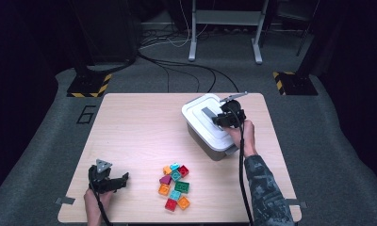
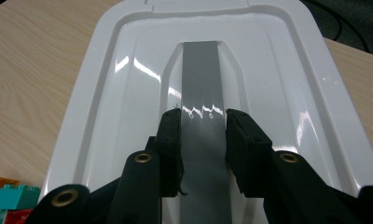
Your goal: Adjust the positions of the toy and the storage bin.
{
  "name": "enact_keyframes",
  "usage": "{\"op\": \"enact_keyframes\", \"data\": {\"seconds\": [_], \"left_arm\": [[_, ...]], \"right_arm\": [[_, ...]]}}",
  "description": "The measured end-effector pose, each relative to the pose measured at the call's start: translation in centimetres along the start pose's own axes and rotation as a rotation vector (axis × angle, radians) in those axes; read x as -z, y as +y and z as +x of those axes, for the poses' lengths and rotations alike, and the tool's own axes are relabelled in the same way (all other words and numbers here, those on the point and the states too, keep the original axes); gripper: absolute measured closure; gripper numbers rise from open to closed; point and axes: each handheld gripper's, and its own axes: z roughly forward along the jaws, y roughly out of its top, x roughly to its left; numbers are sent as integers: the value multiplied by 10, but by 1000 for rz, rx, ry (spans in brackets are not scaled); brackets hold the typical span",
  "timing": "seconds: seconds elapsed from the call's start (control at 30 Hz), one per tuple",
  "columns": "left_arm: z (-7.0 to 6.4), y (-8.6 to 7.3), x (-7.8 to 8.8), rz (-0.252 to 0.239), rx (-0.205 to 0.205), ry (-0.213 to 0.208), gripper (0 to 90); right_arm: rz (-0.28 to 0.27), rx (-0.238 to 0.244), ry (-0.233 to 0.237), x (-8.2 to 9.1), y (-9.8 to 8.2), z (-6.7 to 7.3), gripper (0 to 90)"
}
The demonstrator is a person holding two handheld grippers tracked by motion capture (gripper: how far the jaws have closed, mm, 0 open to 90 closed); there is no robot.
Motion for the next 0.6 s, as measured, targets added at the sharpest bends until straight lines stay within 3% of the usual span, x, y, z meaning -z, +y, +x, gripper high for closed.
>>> {"op": "enact_keyframes", "data": {"seconds": [0.4, 0.6], "left_arm": [[0, 0, 0, 0, -1, 0, 77], [0, 0, 0, 1, -3, 0, 77]], "right_arm": [[-10, -21, 27, -8, 5, 13, 664], [-15, -3, 47, -12, 7, 24, 664]]}}
